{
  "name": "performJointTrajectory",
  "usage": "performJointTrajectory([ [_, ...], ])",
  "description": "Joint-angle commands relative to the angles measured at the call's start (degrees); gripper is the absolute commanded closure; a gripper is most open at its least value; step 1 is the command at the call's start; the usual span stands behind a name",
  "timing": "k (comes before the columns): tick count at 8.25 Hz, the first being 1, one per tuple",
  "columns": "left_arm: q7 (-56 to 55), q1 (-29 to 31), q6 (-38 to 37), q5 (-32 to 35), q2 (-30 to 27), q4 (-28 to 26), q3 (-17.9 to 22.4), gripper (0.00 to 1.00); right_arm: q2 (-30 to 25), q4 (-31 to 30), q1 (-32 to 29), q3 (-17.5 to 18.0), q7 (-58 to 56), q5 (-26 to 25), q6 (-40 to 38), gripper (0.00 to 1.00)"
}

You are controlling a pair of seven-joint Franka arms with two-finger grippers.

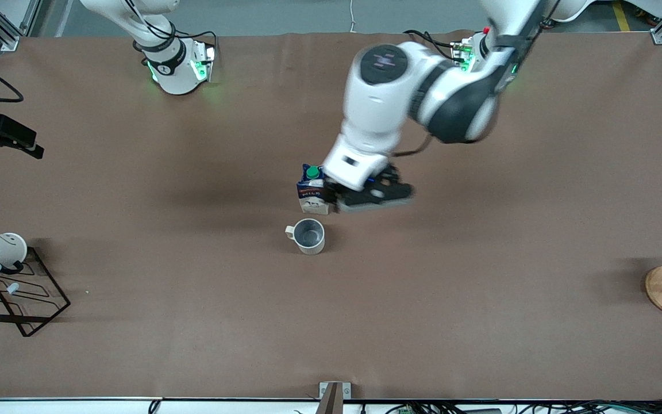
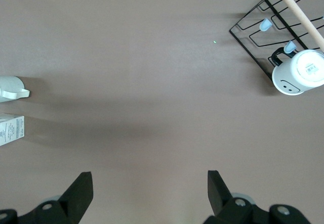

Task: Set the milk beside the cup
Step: 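Open the left gripper to release the milk carton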

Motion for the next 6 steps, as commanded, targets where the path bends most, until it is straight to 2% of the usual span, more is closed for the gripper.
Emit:
performJointTrajectory([
  [1,-0.11,7.26,-3.15,0.7,-5.33,-3.48,-1.56,0.0,-1.2,-0.94,0.38,0.15,0.83,-0.56,1.03,0.0],
  [2,2.41,15.48,-3.42,0.53,-7.52,-4.71,-6.87,0.0,-1.2,-0.94,0.38,0.15,0.74,-0.56,1.3,0.0],
  [3,8.61,19.92,-4.46,0.09,-9.46,-5.85,-8.4,0.0,-1.2,-1.03,0.38,0.07,0.65,-0.56,1.3,0.0],
  [4,14.5,20.14,-7.17,-2.09,-11.13,-5.86,-4.85,0.0,-1.2,-1.03,0.47,0.15,0.65,-0.64,1.3,0.0],
  [6,27.34,18.04,-8.25,-6.84,-17.35,-10.49,4.71,0.0,-1.2,-1.21,0.47,0.15,0.57,-0.64,1.21,0.0],
])
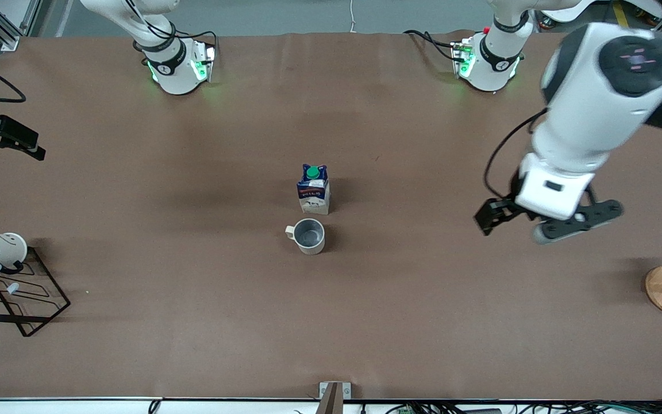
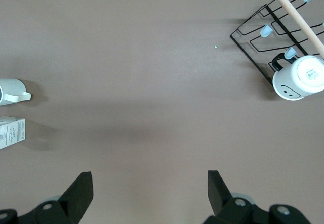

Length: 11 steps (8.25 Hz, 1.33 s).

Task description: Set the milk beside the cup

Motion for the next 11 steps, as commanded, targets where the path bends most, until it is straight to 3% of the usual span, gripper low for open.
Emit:
performJointTrajectory([
  [1,10.34,-4.25,-0.2,-5.07,-9.25,-8.2,10.41,0.0,-1.19,-1.13,0.18,0.01,0.56,-0.64,0.24,0.0],
  [3,19.39,-6.99,-0.29,-7.46,-18.47,-17.66,17.12,0.0,-1.19,-1.47,0.18,0.1,0.83,-0.64,0.33,0.0],
  [4,21.79,-7.0,-0.29,-7.47,-21.56,-20.93,18.01,0.0,-1.19,-1.48,0.18,0.01,0.74,-0.64,0.5,0.0],
  [5,22.77,-6.48,-2.12,-7.21,-22.64,-21.31,18.02,0.0,-1.19,-1.48,0.18,0.01,0.57,-0.72,0.42,0.0],
  [8,28.4,-4.63,-10.02,-8.43,-22.21,-15.7,18.11,0.0,-1.46,-1.48,0.27,0.01,0.48,-1.86,-0.2,0.0],
  [11,31.58,-4.54,-13.21,-8.52,-22.21,-15.34,18.02,0.0,-1.46,-1.65,0.35,0.1,0.48,-1.96,-0.46,0.0],
])
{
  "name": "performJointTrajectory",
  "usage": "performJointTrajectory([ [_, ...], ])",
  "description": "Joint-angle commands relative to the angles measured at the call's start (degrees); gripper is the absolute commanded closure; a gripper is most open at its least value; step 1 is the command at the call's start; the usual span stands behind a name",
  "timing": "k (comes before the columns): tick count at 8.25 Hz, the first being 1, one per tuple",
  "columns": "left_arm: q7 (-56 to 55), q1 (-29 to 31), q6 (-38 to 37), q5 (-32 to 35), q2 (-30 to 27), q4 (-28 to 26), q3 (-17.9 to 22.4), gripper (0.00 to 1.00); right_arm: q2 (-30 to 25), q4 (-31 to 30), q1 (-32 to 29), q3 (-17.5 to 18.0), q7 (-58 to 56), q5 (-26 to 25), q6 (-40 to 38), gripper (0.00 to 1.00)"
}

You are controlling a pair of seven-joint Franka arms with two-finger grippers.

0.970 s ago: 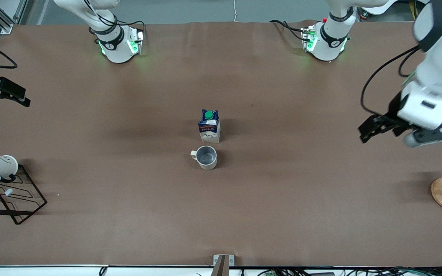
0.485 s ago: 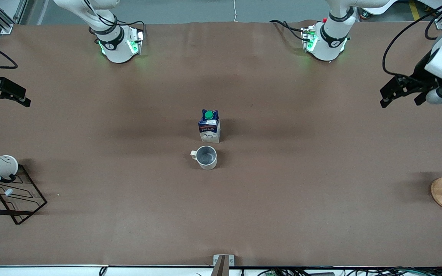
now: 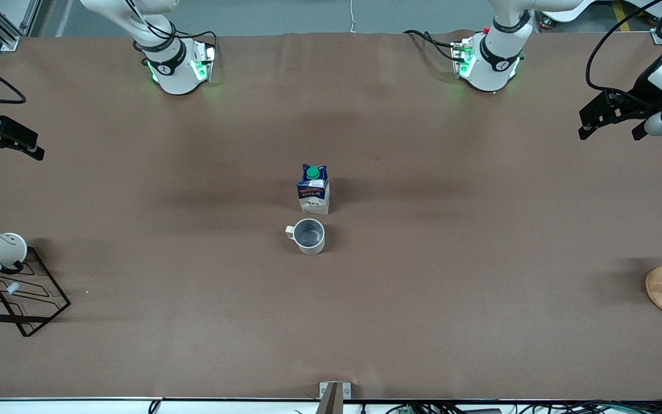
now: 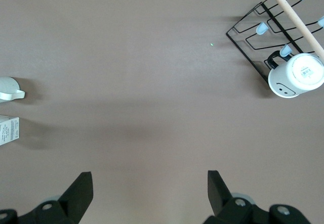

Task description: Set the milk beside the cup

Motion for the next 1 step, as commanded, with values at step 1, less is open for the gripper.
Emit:
performJointTrajectory([
  [1,1.48,0.47,-1.57,-1.12,0.0,1.5,0.1,0.0,-1.37,-1.43,0.41,0.09,0.48,-0.98,-0.12,0.0],
])
